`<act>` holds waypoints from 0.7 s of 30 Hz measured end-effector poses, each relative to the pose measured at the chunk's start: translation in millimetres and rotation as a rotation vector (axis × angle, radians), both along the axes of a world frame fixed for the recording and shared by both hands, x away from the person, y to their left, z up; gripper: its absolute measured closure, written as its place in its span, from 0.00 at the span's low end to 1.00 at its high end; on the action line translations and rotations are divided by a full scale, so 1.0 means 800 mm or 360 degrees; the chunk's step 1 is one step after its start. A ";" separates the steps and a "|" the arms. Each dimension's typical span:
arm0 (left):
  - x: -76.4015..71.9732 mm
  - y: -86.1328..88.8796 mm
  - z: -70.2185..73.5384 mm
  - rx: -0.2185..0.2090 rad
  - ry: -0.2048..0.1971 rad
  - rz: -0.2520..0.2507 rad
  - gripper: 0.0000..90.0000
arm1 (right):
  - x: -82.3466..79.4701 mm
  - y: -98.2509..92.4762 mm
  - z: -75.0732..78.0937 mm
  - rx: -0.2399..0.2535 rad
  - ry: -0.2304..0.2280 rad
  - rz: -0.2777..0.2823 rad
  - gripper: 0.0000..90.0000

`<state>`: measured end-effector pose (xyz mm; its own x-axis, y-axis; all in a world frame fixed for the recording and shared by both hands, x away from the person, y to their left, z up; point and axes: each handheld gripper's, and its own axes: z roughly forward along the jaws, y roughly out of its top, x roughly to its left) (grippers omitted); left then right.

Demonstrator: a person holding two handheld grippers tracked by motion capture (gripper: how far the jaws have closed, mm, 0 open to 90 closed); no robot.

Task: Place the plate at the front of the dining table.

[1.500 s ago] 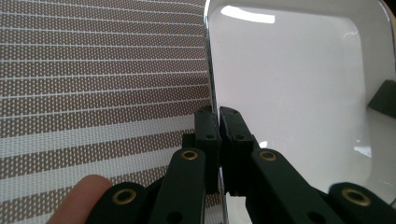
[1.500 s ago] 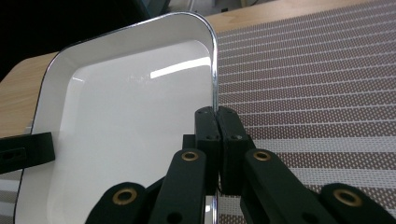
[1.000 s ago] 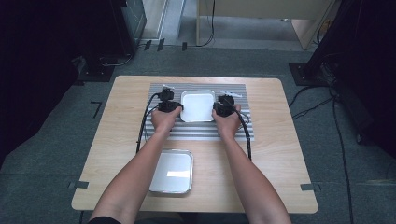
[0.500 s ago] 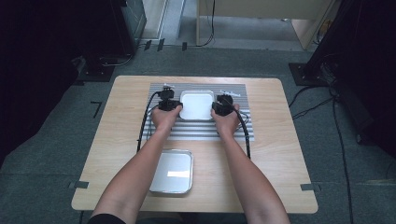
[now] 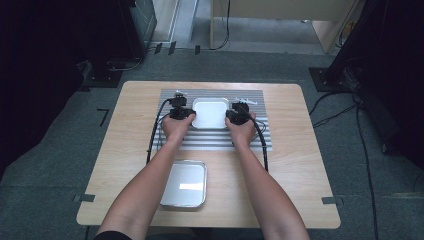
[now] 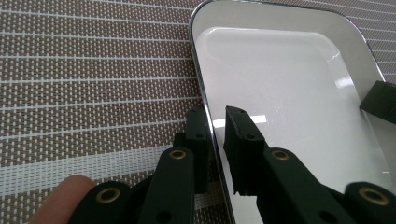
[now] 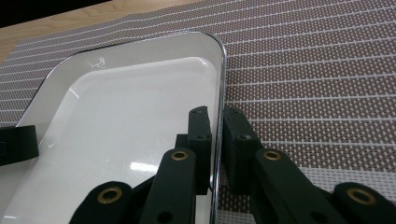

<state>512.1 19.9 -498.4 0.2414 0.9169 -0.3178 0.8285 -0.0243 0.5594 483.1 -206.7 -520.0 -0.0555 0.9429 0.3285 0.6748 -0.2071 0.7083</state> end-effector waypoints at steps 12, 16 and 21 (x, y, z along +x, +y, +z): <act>-0.009 0.010 0.005 -0.0058 -0.0156 -0.0013 0.30 | -0.010 -0.012 0.005 -0.0078 -0.0044 0.0139 0.66; -0.018 0.019 0.016 -0.0100 -0.0181 -0.0055 0.20 | -0.016 -0.019 0.018 -0.0112 -0.0043 0.0150 0.50; -0.031 0.032 0.029 -0.0132 -0.0256 -0.0032 0.18 | -0.030 -0.025 0.036 -0.0134 -0.0152 0.0213 0.31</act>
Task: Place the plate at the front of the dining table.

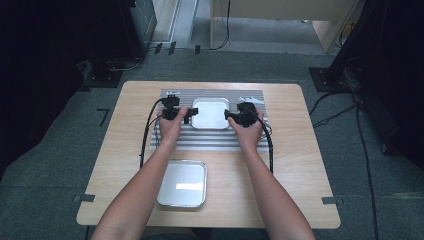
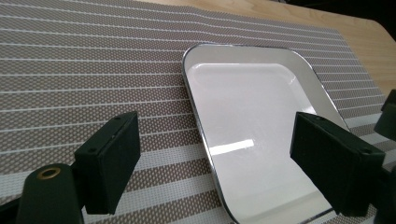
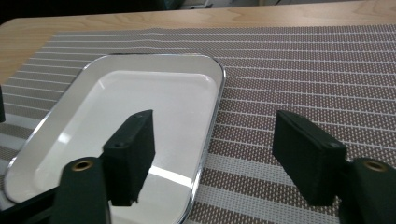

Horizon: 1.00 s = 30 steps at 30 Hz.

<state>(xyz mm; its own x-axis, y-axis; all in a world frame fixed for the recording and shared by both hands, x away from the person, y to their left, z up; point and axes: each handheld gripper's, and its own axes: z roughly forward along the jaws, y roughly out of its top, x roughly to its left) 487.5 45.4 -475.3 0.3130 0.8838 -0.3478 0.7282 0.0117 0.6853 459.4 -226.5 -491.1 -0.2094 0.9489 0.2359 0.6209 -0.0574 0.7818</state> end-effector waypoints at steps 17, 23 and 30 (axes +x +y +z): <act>-0.039 0.028 0.024 -0.0019 -0.0152 -0.0060 0.12 | -0.037 -0.019 0.024 0.0005 -0.0009 0.0009 0.24; -0.051 0.037 0.028 -0.0053 -0.0187 -0.0073 0.10 | -0.052 -0.032 0.032 0.0021 -0.0052 0.0007 0.22; -0.064 0.048 0.031 -0.0047 -0.0221 -0.0066 0.10 | -0.066 -0.046 0.039 0.0019 -0.0085 0.0000 0.22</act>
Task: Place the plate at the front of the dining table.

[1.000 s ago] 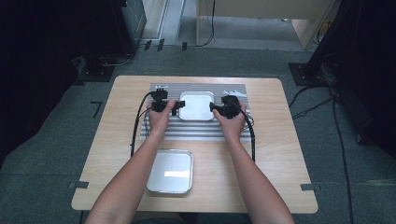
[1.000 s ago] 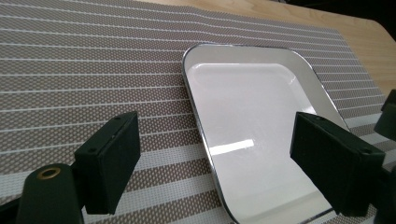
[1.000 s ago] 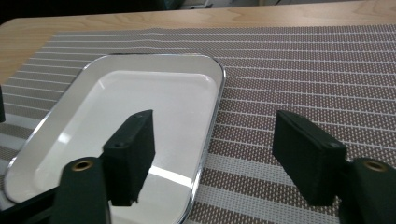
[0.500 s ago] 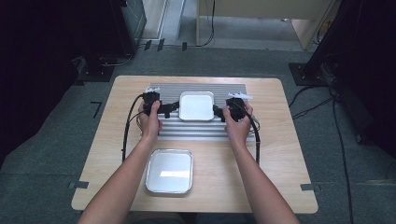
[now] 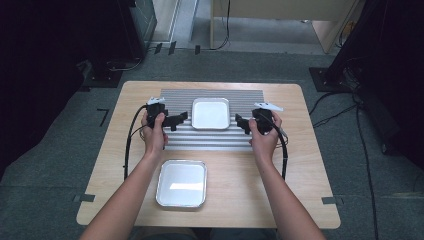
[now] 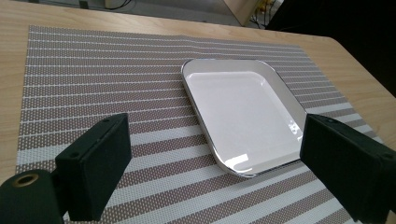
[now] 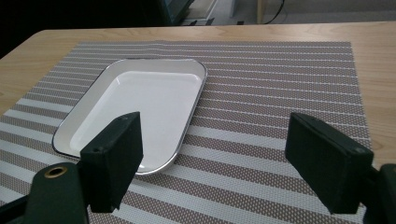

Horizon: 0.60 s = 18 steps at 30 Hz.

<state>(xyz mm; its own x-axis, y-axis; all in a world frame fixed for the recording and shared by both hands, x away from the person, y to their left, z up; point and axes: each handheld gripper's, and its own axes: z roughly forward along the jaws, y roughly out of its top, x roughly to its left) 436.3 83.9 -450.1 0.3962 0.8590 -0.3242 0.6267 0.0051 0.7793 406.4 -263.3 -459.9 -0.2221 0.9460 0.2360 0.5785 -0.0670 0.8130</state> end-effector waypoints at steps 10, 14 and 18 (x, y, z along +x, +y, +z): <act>-0.023 0.018 -0.001 -0.0009 -0.0024 -0.0020 0.10 | -0.022 -0.015 0.004 -0.0019 -0.0026 0.0008 0.22; -0.032 0.031 -0.002 0.0000 -0.0038 -0.0008 0.10 | -0.032 -0.023 0.003 -0.0019 -0.0031 0.0000 0.22; -0.040 0.044 -0.004 0.0006 -0.0049 0.0006 0.10 | -0.042 -0.031 0.002 -0.0022 -0.0034 -0.0010 0.22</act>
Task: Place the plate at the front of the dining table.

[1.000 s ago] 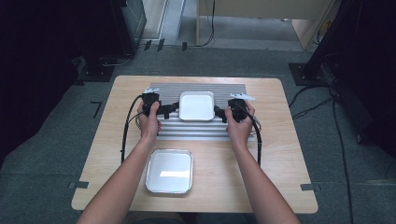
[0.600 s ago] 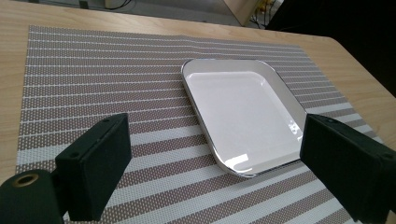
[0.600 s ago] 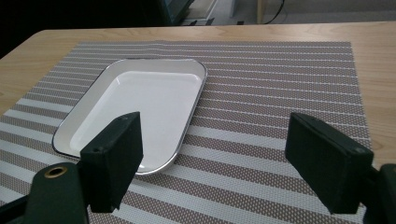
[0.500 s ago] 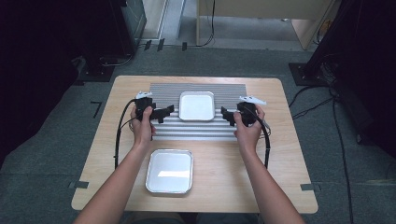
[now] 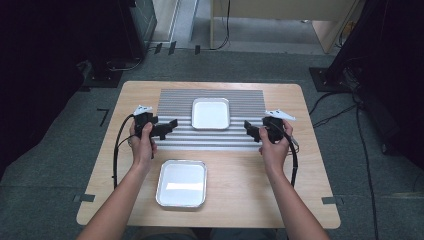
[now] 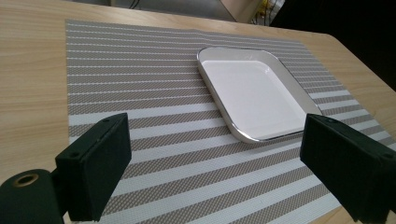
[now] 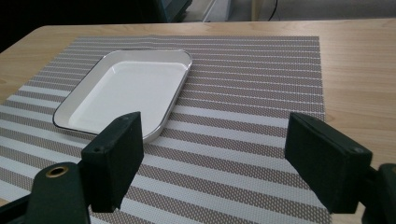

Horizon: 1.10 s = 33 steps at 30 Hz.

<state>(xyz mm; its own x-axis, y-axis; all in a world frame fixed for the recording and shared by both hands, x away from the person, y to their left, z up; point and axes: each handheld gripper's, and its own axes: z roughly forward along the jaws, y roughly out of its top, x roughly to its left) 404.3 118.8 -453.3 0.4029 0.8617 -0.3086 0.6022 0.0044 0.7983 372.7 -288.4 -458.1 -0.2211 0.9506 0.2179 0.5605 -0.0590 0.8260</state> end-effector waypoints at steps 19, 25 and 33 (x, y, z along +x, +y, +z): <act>-0.047 0.040 -0.003 0.0033 -0.0045 -0.0002 0.10 | -0.043 -0.029 -0.004 0.0001 -0.0019 -0.0012 0.23; -0.063 0.048 -0.008 0.0053 -0.0066 0.0001 0.10 | -0.058 -0.036 -0.007 0.0007 -0.0026 -0.0018 0.23; -0.084 0.064 -0.012 0.0085 -0.0097 0.0008 0.10 | -0.077 -0.050 -0.013 0.0003 -0.0033 -0.0050 0.24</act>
<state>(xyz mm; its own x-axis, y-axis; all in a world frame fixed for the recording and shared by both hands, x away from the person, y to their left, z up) 336.8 169.7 -463.1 0.4152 0.8783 -0.2372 0.5526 -0.0363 0.8327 310.8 -328.6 -468.8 -0.1959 0.9567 0.2155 0.5410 -0.0779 0.8374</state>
